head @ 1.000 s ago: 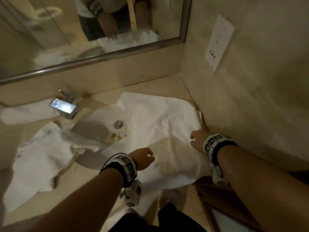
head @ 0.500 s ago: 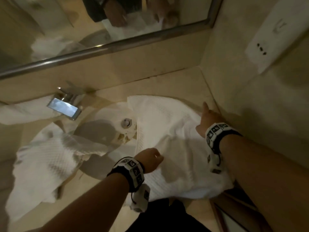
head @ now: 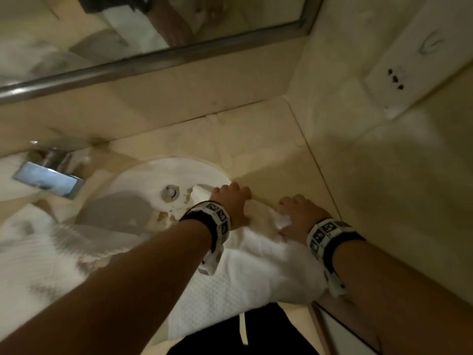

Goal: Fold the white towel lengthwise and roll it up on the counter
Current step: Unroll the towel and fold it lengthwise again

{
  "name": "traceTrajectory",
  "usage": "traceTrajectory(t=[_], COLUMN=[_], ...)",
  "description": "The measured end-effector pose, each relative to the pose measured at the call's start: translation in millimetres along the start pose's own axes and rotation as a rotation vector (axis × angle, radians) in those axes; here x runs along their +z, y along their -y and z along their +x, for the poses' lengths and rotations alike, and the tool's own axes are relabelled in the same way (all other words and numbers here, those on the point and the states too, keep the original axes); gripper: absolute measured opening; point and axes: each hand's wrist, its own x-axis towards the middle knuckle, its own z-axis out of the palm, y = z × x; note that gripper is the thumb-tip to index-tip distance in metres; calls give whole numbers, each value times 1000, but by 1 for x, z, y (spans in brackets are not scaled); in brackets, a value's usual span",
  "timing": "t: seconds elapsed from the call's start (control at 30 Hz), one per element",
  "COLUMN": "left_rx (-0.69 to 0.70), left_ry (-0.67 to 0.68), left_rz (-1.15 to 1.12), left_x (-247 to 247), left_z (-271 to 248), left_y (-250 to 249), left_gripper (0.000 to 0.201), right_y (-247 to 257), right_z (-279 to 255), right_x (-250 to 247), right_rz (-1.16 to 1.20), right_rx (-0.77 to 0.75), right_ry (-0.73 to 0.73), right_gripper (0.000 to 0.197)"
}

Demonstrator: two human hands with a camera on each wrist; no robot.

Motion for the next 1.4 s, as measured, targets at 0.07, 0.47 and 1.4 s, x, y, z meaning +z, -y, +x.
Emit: traceTrajectory(t=[0.07, 0.47, 1.4], left_rx=[-25, -117, -484], left_ry=[28, -515, -110], left_rz=[-82, -7, -1066], left_x=[5, -89, 2], left_z=[-3, -35, 31], left_y=[2, -17, 99], left_gripper=[63, 18, 61], right_y=[0, 14, 7], right_z=[2, -8, 99], right_x=[-6, -110, -103], right_rz=[-122, -231, 23], right_rx=[-7, -155, 258], right_ry=[74, -726, -84], right_gripper=[69, 43, 60])
